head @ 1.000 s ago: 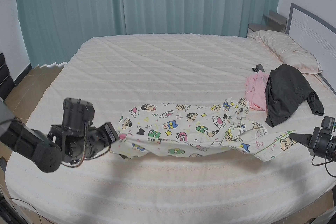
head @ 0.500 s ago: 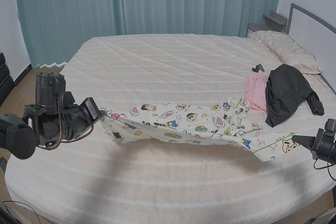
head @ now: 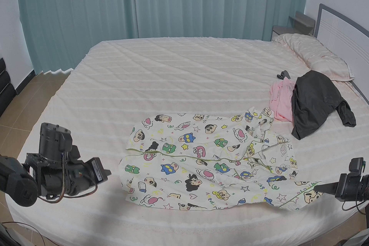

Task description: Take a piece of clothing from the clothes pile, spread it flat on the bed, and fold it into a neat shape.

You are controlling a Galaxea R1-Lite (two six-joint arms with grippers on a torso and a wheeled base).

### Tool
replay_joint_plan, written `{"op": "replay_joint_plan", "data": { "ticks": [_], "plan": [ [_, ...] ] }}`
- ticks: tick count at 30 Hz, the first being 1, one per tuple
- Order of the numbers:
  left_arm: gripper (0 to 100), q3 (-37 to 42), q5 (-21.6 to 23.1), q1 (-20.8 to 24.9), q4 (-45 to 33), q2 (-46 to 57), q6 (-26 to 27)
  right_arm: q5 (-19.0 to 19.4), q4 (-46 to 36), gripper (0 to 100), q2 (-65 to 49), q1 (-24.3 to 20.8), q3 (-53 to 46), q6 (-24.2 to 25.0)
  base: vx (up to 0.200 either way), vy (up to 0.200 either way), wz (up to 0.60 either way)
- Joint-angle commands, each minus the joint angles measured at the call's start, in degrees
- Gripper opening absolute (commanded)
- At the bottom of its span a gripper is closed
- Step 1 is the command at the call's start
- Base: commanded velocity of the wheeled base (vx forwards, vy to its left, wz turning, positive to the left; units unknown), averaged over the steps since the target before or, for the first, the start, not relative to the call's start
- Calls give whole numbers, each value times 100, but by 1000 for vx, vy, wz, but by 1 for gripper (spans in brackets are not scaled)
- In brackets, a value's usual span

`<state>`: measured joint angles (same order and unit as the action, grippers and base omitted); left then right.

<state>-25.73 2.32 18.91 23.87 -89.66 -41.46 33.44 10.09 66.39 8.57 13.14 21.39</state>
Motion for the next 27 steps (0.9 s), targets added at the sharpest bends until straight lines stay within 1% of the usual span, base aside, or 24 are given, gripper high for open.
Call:
{"op": "replay_joint_plan", "data": {
  "ticks": [1,4,8,9,11,15,18,19,20,21,22,23,24,25,27],
  "plan": [
    [0,631,102,263,4,107,15,-4,-289,0,-12,-40,-233,-259,0,0,0],
    [0,798,129,324,4,80,15,-30,-464,0,-3,-66,-303,-311,0,0,0],
    [0,877,428,324,48,-7,15,-110,-640,0,-38,-57,-365,-461,0,0,0],
    [0,877,428,324,48,-7,15,-110,-640,0,-38,-57,-365,-461,0,0,0],
    [0,780,489,254,83,-113,15,-136,-640,0,-47,-48,-409,-505,0,0,0],
    [0,385,524,148,320,-869,77,-171,-640,0,-38,-48,-418,-513,0,0,0],
    [0,200,647,8,786,-1502,402,-171,-640,0,-38,-48,-409,-513,0,0,0],
    [0,192,656,-10,821,-1537,428,-171,-640,0,-38,-48,-409,-513,0,0,0],
    [0,183,788,-151,1199,-1792,736,-180,-640,0,-30,-48,-409,-505,0,0,0],
    [100,192,920,-238,1401,-1915,947,-180,-640,0,-30,-40,-409,-505,0,0,0],
    [100,192,920,-238,1401,-1915,947,-180,-640,0,-30,-40,-409,-505,0,0,0],
    [100,227,1139,-318,1542,-2020,1228,-180,-640,0,-21,-31,-409,-505,0,0,0],
    [100,227,1139,-318,1542,-2020,1228,-180,-640,0,-21,-31,-409,-505,0,0,0],
    [100,200,1394,-335,1533,-2073,1342,-171,-640,0,-21,-13,-409,-505,0,0,0],
    [100,192,1614,-344,1533,-2117,1386,-171,-640,0,-21,-13,-400,-513,0,0,0]
  ]
}}
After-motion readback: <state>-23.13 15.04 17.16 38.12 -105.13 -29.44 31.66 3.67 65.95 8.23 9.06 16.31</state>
